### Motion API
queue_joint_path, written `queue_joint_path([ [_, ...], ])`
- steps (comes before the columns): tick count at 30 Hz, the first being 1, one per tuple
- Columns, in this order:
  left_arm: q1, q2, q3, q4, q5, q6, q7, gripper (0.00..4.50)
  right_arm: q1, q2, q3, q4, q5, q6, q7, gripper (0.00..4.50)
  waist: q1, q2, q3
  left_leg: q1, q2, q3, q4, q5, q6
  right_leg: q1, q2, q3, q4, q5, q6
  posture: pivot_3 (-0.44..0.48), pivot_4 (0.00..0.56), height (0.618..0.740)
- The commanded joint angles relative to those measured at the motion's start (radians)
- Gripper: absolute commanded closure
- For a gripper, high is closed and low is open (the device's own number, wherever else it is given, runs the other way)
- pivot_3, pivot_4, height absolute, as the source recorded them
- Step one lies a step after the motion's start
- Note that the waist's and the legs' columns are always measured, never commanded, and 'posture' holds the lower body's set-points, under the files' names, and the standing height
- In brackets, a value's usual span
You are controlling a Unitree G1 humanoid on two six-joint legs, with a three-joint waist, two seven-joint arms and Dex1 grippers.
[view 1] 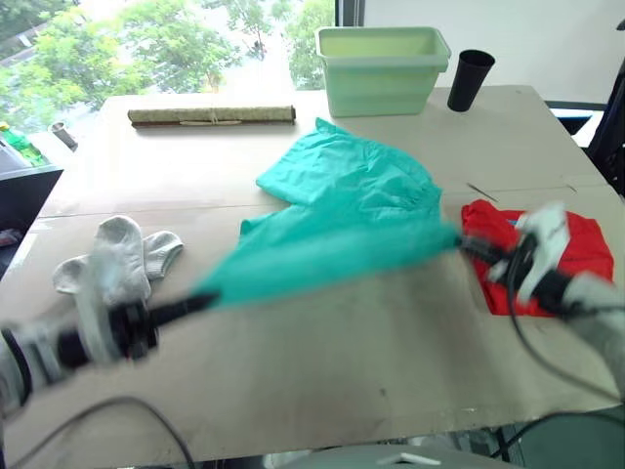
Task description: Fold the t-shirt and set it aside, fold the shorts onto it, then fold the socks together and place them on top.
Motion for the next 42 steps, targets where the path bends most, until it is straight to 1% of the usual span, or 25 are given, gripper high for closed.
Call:
queue_joint_path([
  [1,-0.006,0.05,0.153,-0.028,-0.09,-0.033,-0.044,4.48,0.104,-0.051,-0.17,-0.131,0.095,0.013,0.068,4.5,0.015,0.006,0.0,0.001,0.001,0.0,0.001,0.001,-0.002,0.0,0.0,0.0,0.001,0.0,0.0,0.0,0.15,0.727],
  [3,-0.105,0.072,0.179,0.033,-0.18,-0.015,0.01,4.48,0.143,-0.053,-0.262,-0.167,0.235,0.048,0.079,4.5,0.032,0.01,0.0,0.001,0.001,-0.001,0.0,-0.001,0.002,0.0,0.0,0.0,0.001,0.0,0.0,0.0,0.15,0.727],
  [6,-0.319,0.094,0.104,0.102,-0.236,-0.04,0.133,4.48,0.142,-0.058,-0.349,-0.185,0.408,0.075,0.038,4.5,0.038,0.011,-0.001,0.0,0.001,-0.006,-0.002,-0.002,0.004,0.0,0.001,0.0,0.001,-0.001,0.0,0.0,0.15,0.727],
  [8,-0.509,0.067,-0.006,0.143,-0.173,-0.107,0.23,4.48,0.115,-0.06,-0.376,-0.183,0.482,0.077,-0.008,4.5,0.038,0.009,-0.002,0.0,0.001,-0.007,-0.002,-0.002,0.004,0.001,0.002,0.0,0.001,0.0,0.0,0.0,0.15,0.727],
  [10,-0.654,0.047,-0.118,0.18,-0.099,-0.156,0.266,4.48,0.047,-0.057,-0.368,-0.154,0.483,0.076,-0.1,4.5,0.037,0.007,-0.003,0.001,0.001,-0.007,-0.001,-0.002,0.004,0.002,0.002,0.0,0.001,0.0,0.0,0.0,0.15,0.727],
  [12,-0.804,0.0,-0.278,0.251,0.102,-0.308,0.313,4.48,-0.055,-0.056,-0.331,-0.103,0.436,0.083,-0.204,4.5,0.035,0.006,-0.005,0.001,0.0,-0.004,0.002,-0.001,0.004,0.001,0.002,-0.001,0.002,0.0,0.0,0.0,0.15,0.727],
  [14,-0.964,-0.076,-0.408,0.351,0.246,-0.426,0.355,4.48,-0.174,-0.048,-0.282,-0.047,0.376,0.093,-0.306,4.5,0.034,0.004,-0.005,0.002,-0.002,-0.001,0.002,0.0,0.001,0.002,0.002,0.001,0.003,0.003,0.004,0.0,0.15,0.727],
  [15,-1.011,-0.101,-0.442,0.388,0.288,-0.46,0.361,4.48,-0.213,-0.042,-0.267,-0.03,0.364,0.1,-0.337,4.5,0.034,0.002,-0.005,0.002,-0.002,0.0,0.002,0.0,0.002,0.002,0.003,0.002,0.003,0.004,0.003,0.0,0.15,0.727],
  [16,-1.06,-0.124,-0.494,0.445,0.364,-0.514,0.374,4.48,-0.266,-0.031,-0.243,-0.013,0.344,0.099,-0.367,4.5,0.034,0.001,-0.005,0.0,-0.002,0.0,0.002,0.0,0.003,0.001,0.003,0.002,0.003,0.006,0.0,0.0,0.15,0.727],
  [18,-1.162,-0.18,-0.592,0.586,0.51,-0.673,0.361,4.48,-0.38,-0.011,-0.191,0.03,0.281,0.109,-0.448,4.5,0.031,-0.001,-0.006,0.001,-0.002,0.001,0.001,0.002,0.007,0.001,0.004,0.003,0.003,0.006,-0.001,0.0,0.15,0.727],
  [20,-1.291,-0.265,-0.689,0.787,0.676,-0.877,0.398,4.48,-0.516,0.031,-0.122,0.108,0.194,0.131,-0.547,4.5,0.032,-0.002,-0.005,0.001,-0.002,0.003,0.0,0.002,0.007,0.0,0.005,0.004,0.002,0.006,-0.001,0.0,0.15,0.727],
  [22,-1.376,-0.329,-0.729,0.955,0.773,-0.999,0.437,4.48,-0.607,0.09,-0.093,0.193,0.134,0.142,-0.628,4.5,0.033,-0.003,-0.005,0.002,-0.002,0.003,0.001,0.002,0.007,0.001,0.005,0.003,0.002,0.006,0.0,0.0,0.15,0.727],
  [23,-1.408,-0.348,-0.752,1.037,0.832,-1.078,0.461,4.48,-0.64,0.09,-0.055,0.235,0.077,0.133,-0.612,4.5,0.032,-0.003,-0.005,0.001,-0.002,0.003,0.001,0.002,0.007,0.001,0.005,0.003,0.002,0.005,0.0,0.0,0.15,0.727],
  [28,-1.514,-0.421,-0.795,1.338,0.983,-1.263,0.545,4.48,-0.802,0.153,0.046,0.457,-0.072,0.102,-0.549,4.5,0.014,-0.003,-0.005,0.001,-0.002,0.006,0.002,0.002,0.007,0.0,0.004,0.006,0.003,0.003,0.004,0.0,0.15,0.727],
  [29,-1.536,-0.437,-0.786,1.403,0.994,-1.269,0.574,4.5,-0.83,0.164,0.081,0.522,-0.117,0.076,-0.521,4.2,0.011,-0.003,-0.005,0.001,-0.002,0.006,0.002,0.002,0.007,-0.001,0.004,0.006,0.004,0.004,0.004,0.0,0.15,0.727],
  [31,-1.564,-0.45,-0.764,1.487,1.007,-1.277,0.629,3.78,-0.845,0.154,0.143,0.587,-0.198,0.044,-0.464,3.68,0.006,-0.003,-0.005,0.002,-0.001,0.006,0.002,0.002,0.008,-0.001,0.005,0.006,0.005,0.004,0.003,0.0,0.15,0.727],
  [32,-1.57,-0.449,-0.758,1.509,1.014,-1.286,0.639,3.52,-0.839,0.148,0.153,0.588,-0.216,0.038,-0.441,3.24,0.005,-0.003,-0.005,0.001,-0.001,0.006,0.002,0.002,0.008,-0.001,0.005,0.006,0.005,0.004,0.004,0.0,0.15,0.727],
  [34,-1.569,-0.441,-0.72,1.511,0.985,-1.293,0.602,2.56,-0.803,0.115,0.169,0.516,-0.246,0.035,-0.382,2.21,0.005,-0.003,-0.005,0.001,-0.001,0.006,0.002,0.002,0.008,-0.001,0.005,0.006,0.005,0.004,0.004,0.0,0.15,0.727],
  [35,-1.561,-0.434,-0.692,1.49,0.953,-1.28,0.56,1.99,-0.772,0.091,0.174,0.452,-0.262,0.032,-0.356,1.61,0.007,-0.004,-0.005,0.001,-0.001,0.006,0.002,0.002,0.008,-0.001,0.005,0.005,0.005,0.004,0.003,0.0,0.15,0.727],
  [36,-1.553,-0.43,-0.672,1.473,0.934,-1.268,0.531,1.54,-0.749,0.075,0.175,0.405,-0.274,0.03,-0.337,1.19,0.006,-0.004,-0.005,0.001,-0.001,0.005,0.002,0.002,0.008,-0.001,0.004,0.005,0.005,0.004,0.003,0.0,0.15,0.727],
  [37,-1.539,-0.424,-0.651,1.441,0.906,-1.243,0.484,1.21,-0.724,0.063,0.169,0.353,-0.27,0.025,-0.309,0.83,0.005,-0.004,-0.004,0.0,-0.001,0.005,0.002,0.002,0.008,-0.002,0.004,0.004,0.005,0.006,0.0,0.0,0.15,0.727],
  [38,-1.508,-0.414,-0.633,1.369,0.863,-1.19,0.41,0.59,-0.693,0.052,0.153,0.285,-0.243,0.035,-0.273,0.18,0.005,-0.004,-0.004,0.0,-0.001,0.005,0.002,0.002,0.008,-0.002,0.004,0.004,0.005,0.006,0.0,0.0,0.15,0.727],
  [39,-1.484,-0.408,-0.621,1.311,0.833,-1.148,0.36,0.54,-0.672,0.046,0.139,0.24,-0.224,0.044,-0.247,0.04,0.004,-0.004,-0.004,0.001,-0.001,0.005,0.002,0.002,0.008,-0.002,0.004,0.004,0.004,0.006,0.0,0.0,0.15,0.727],
  [40,-1.43,-0.38,-0.621,1.192,0.797,-1.086,0.286,0.54,-0.634,0.013,0.132,0.171,-0.217,0.045,-0.206,0.04,0.003,-0.004,-0.004,0.001,-0.001,0.005,0.002,0.002,0.008,-0.001,0.004,0.004,0.004,0.005,0.001,0.0,0.15,0.727],
  [42,-1.364,-0.349,-0.624,1.042,0.765,-1.005,0.223,0.54,-0.592,-0.024,0.122,0.102,-0.222,0.048,-0.162,0.04,0.002,-0.003,-0.004,0.002,0.0,0.005,0.003,0.002,0.008,-0.001,0.004,0.005,0.005,0.004,0.004,0.0,0.15,0.727],
])
